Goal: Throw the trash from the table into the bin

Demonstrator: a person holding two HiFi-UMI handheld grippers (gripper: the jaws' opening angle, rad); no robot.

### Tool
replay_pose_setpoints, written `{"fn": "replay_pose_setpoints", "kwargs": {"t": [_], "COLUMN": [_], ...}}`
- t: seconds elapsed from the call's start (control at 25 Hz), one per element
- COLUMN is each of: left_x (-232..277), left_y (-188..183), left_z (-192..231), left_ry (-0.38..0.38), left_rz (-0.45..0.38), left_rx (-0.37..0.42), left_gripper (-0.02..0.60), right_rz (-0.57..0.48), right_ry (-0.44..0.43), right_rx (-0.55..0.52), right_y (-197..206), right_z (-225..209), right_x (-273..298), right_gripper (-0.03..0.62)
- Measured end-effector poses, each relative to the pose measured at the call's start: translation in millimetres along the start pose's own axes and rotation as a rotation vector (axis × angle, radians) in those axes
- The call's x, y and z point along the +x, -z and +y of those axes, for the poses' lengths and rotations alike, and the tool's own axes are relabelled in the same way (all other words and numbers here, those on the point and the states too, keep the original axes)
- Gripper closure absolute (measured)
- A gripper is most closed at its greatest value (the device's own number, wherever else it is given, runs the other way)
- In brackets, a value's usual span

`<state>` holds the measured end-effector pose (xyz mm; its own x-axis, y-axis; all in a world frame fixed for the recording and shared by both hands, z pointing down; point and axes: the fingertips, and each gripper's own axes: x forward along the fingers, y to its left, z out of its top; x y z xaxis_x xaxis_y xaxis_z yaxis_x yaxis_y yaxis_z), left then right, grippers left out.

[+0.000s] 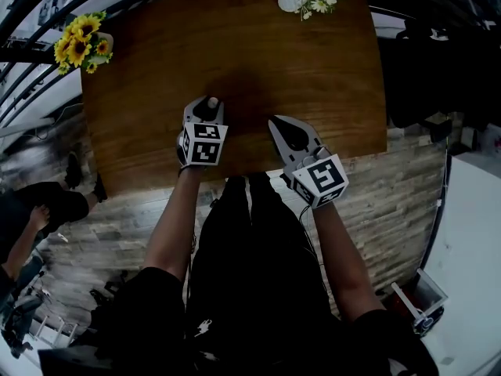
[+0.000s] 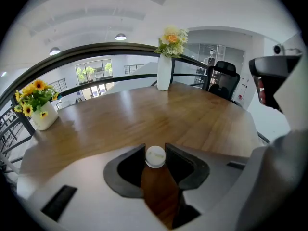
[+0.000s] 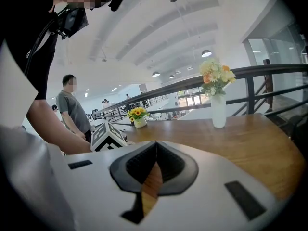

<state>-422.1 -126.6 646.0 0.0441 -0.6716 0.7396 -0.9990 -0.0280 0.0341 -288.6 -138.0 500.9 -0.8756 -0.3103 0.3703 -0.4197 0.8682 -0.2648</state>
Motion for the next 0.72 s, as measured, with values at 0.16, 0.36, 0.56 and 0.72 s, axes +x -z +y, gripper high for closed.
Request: {"fn": "replay_pose_setpoints", "kwargs": {"t": [0.16, 0.36, 0.56, 0.72], "left_x": [-22.8, -63.6, -99.9, -127.9], "left_y": [-8.0, -19.8, -30.0, -45.3], "left_z": [-3.2, -8.5, -16.9, -34.5], "left_ry": [0.003, 0.007, 0.028, 0.062], "left_rz": [-0.036, -0.093, -0.149, -0.2], "left_rx": [-0.004, -0.002, 0.013, 0.05], "left_gripper": [0.445, 0.445, 0.445, 0.445], "right_rz": [-0.021, -0.066, -0.094, -0.122], "right_ry": [0.023, 0.029, 0.065, 0.092], "right_rx": [-0.008, -0.039, -0.041, -0.039], "right_y": [-11.6, -22.9, -28.5, -29.8], "right_z": [4.9, 20.0, 31.7, 40.2], "right_x": [-7.7, -24.6, -48.2, -75.0], "right_gripper": [0.582, 0.582, 0.582, 0.581]}}
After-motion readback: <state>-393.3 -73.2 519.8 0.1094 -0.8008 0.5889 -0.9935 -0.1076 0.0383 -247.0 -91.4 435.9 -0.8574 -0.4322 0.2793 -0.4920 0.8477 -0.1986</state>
